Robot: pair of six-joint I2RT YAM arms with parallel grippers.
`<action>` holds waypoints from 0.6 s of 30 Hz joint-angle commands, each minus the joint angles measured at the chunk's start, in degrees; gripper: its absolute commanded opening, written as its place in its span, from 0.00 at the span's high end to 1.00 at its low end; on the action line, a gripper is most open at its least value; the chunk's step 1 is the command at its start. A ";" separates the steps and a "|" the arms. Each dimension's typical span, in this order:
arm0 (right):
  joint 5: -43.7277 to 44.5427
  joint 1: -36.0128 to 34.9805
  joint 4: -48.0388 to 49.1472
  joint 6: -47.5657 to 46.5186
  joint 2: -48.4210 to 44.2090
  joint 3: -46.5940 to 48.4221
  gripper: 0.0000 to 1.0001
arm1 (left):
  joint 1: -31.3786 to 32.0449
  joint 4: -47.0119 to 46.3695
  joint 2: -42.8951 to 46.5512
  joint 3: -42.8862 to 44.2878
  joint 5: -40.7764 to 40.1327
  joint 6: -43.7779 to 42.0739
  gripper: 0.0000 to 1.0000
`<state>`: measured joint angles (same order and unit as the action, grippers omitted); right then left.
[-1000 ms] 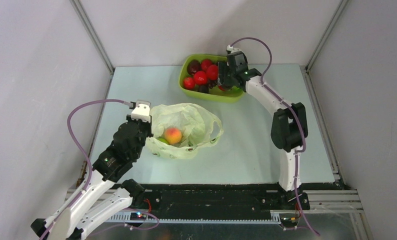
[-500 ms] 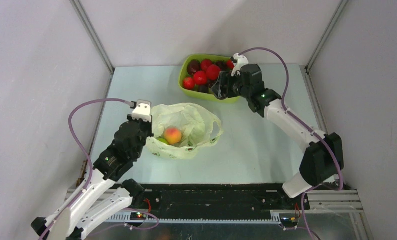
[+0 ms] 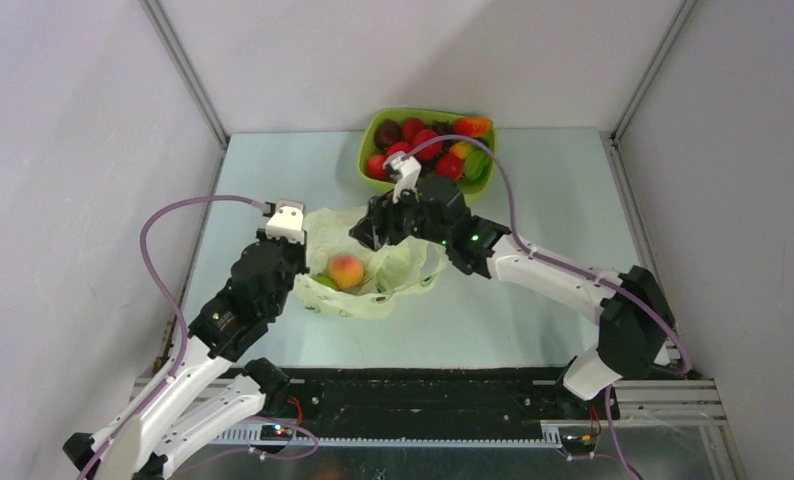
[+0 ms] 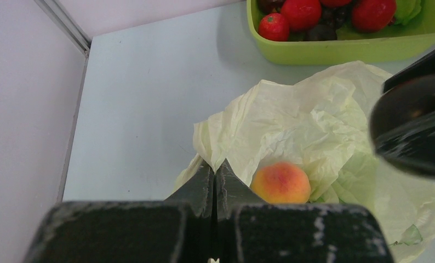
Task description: Place the fake fruits into the plastic bag and tie a complex knot
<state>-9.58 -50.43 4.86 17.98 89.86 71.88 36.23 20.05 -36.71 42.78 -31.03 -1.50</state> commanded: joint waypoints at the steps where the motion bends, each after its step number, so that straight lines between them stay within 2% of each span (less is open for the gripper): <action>1: 1.24 -1.63 5.48 0.15 5.16 0.37 0.55 | -0.28 -1.84 0.95 2.35 0.40 0.66 1.00; 12: 7.54 -4.43 6.44 -4.34 14.89 0.98 0.56 | -0.28 -1.89 1.52 2.29 0.55 0.49 1.00; 18: 12.30 -5.08 7.59 -3.42 20.38 1.83 0.56 | -0.29 -1.82 1.91 2.08 -0.32 0.31 1.00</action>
<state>-1.85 -55.13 8.49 15.31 106.87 71.88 36.23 20.03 -35.55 42.78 -31.05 -1.50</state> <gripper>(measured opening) 0.712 0.008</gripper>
